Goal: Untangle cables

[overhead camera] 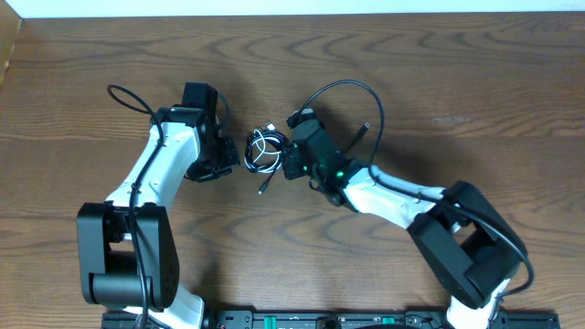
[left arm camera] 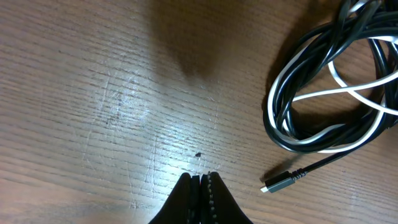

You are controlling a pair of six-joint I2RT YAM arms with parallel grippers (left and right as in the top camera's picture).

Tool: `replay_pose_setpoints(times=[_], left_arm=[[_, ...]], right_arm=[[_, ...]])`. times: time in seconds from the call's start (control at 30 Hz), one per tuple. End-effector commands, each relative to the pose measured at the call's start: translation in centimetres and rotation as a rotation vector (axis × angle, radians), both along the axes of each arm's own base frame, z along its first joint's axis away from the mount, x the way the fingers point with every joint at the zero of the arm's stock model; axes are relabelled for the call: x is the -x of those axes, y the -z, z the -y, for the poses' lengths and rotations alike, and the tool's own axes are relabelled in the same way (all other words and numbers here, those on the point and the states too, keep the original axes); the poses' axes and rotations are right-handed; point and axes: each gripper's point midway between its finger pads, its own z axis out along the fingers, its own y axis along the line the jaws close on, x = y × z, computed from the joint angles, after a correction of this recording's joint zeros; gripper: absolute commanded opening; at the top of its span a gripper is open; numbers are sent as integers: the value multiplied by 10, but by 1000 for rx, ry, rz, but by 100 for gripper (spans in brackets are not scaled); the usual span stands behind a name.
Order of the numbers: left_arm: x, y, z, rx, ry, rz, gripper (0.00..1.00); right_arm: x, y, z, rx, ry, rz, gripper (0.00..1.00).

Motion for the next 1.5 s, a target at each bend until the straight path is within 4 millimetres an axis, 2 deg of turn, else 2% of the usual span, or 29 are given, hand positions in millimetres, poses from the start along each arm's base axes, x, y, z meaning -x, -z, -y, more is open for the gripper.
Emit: replay_pose_setpoints(times=[0.0, 0.07, 0.17, 0.3, 0.37, 0.53, 0.6, 0.7, 0.93, 1.07, 1.1, 1.13, 1.17, 1.2, 1.23, 1.27, 1.3, 1.37, 1.4, 1.43, 1.47], left_arm=[[2, 2, 0, -2, -1, -10, 8], [2, 2, 0, -2, -1, -10, 8], [2, 2, 0, -2, -1, -10, 8], [2, 2, 0, -3, 0, -10, 8], [2, 2, 0, -3, 0, -10, 8], [2, 2, 0, -3, 0, -10, 8], [2, 2, 0, -2, -1, -10, 8], [2, 2, 0, -3, 0, -10, 8], [2, 2, 0, -3, 0, -10, 8], [1, 2, 0, -3, 0, -7, 8], [1, 2, 0, -2, 0, -7, 8], [1, 2, 0, -3, 0, -7, 8], [1, 2, 0, -3, 0, -7, 8], [1, 2, 0, -3, 0, -7, 8], [1, 2, 0, -3, 0, -7, 8], [1, 2, 0, -3, 0, -7, 9], [1, 2, 0, -3, 0, -7, 8], [1, 2, 0, -3, 0, -7, 8], [1, 2, 0, -3, 0, -7, 8], [1, 2, 0, -3, 0, -7, 8], [1, 2, 0, -3, 0, -7, 9]], right_arm=[[0, 30, 5, 59, 30, -12, 40], [-1, 42, 4, 63, 30, -17, 45], [-3, 50, 2, 60, 30, -14, 45], [-3, 51, 2, 59, 30, -14, 41], [-3, 51, 2, 59, 30, -13, 35], [1, 52, -2, 44, 8, -29, 2], [6, 51, -9, 16, -29, -51, 1], [10, 43, -12, 1, -51, -64, 1], [17, 2, 5, 54, -81, -47, 1], [22, -12, 14, 68, -73, -64, 1], [22, -14, 15, 67, -72, -64, 4], [22, -15, 15, 62, -74, -63, 11], [21, -17, 13, 53, -78, -59, 27], [21, -19, 11, 44, -81, -51, 50], [20, -20, 9, 37, -85, -46, 68], [19, -23, 6, 28, -88, -34, 93], [19, -25, 4, 20, -90, -25, 99], [16, -29, 0, 6, -91, -3, 99], [14, -30, 0, 9, -81, 10, 96], [12, -31, 1, 15, -71, 20, 91], [10, -31, 4, 33, -50, 35, 77]])
